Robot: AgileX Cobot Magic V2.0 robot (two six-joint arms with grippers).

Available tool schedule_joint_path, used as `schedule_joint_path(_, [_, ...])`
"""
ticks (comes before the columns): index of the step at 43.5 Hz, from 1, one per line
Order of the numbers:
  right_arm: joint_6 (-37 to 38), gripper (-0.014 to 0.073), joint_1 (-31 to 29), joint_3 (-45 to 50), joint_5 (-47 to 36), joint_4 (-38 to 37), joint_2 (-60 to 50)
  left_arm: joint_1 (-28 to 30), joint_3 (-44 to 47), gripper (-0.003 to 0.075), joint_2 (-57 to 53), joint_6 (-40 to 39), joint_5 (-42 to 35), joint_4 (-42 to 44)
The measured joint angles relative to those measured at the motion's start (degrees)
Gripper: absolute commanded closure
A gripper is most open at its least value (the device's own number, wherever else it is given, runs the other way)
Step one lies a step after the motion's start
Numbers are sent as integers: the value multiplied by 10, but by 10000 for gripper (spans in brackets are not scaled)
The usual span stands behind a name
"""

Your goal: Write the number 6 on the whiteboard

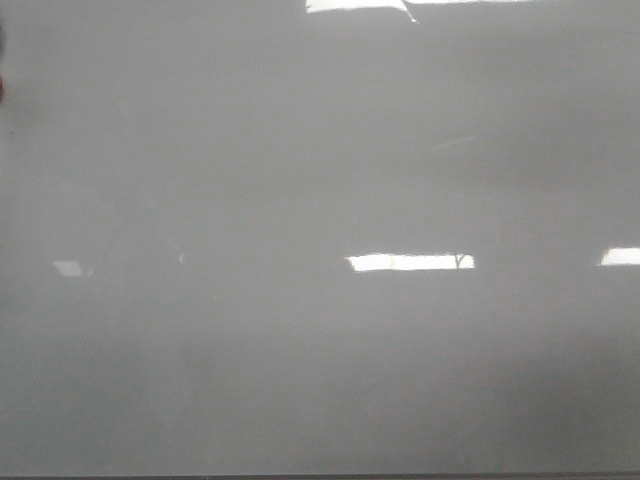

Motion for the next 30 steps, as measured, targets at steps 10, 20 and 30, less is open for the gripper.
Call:
schedule_joint_path(10, [0, 34, 0, 0, 0, 0, 0, 4, -8, 181, 80, 0, -68, -2])
schedule_joint_path(20, [-1, 34, 0, 0, 0, 0, 0, 17, -9, 244, 135, 0, -111, -2])
schedule_joint_path(30, [-1, 34, 0, 0, 6, 0, 0, 17, -11, 327, 176, 0, -159, -2])
